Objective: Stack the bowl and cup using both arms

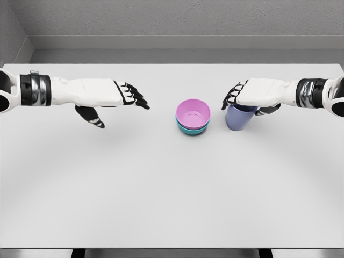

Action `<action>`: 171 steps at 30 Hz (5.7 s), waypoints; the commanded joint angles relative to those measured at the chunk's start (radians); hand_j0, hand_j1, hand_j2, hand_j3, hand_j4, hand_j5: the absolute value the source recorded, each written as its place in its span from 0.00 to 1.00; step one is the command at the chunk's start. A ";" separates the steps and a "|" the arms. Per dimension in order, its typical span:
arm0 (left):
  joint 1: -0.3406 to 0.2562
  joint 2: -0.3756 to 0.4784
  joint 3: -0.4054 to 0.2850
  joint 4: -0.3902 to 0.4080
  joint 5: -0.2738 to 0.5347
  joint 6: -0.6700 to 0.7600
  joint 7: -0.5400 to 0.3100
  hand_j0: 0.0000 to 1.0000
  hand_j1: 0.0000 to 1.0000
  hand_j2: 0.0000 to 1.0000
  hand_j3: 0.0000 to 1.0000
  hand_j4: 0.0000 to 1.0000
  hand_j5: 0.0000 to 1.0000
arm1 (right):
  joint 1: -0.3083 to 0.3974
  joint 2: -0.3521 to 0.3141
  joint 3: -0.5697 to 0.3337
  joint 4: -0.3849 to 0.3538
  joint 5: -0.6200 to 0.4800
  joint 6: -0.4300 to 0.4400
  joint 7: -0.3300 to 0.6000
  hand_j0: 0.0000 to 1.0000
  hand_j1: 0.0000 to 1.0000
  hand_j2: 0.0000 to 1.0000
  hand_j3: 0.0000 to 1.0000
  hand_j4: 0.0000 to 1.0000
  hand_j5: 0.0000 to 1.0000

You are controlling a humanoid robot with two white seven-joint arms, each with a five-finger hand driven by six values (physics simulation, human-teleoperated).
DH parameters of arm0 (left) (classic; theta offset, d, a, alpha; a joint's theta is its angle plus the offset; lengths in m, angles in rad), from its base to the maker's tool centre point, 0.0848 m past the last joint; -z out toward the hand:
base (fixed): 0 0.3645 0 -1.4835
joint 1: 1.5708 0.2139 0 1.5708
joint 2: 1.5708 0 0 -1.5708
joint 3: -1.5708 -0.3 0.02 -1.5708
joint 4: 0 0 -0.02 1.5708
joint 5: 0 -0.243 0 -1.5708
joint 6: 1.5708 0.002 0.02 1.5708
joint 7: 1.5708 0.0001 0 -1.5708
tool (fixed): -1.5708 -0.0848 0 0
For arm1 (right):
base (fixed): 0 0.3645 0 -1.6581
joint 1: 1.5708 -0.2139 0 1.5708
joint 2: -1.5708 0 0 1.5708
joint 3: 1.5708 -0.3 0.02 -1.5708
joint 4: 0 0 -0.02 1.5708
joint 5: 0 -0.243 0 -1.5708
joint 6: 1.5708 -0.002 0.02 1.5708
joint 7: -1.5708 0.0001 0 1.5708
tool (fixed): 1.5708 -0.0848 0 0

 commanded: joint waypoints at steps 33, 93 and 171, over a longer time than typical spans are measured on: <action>0.002 0.001 0.001 0.000 0.007 0.003 0.000 1.00 1.00 1.00 1.00 1.00 1.00 | 0.009 0.009 -0.159 0.000 -0.022 0.003 0.000 0.55 0.55 0.55 0.55 0.55 0.55; 0.000 0.005 0.002 0.000 0.007 0.003 0.000 1.00 1.00 1.00 1.00 1.00 1.00 | -0.005 0.078 -0.072 -0.251 -0.099 0.003 0.000 0.58 0.58 0.58 0.58 0.58 0.58; -0.002 0.014 0.005 0.002 0.010 0.003 0.000 1.00 1.00 1.00 1.00 1.00 1.00 | 0.009 0.138 -0.107 -0.103 -0.058 0.003 0.000 1.00 1.00 1.00 1.00 1.00 1.00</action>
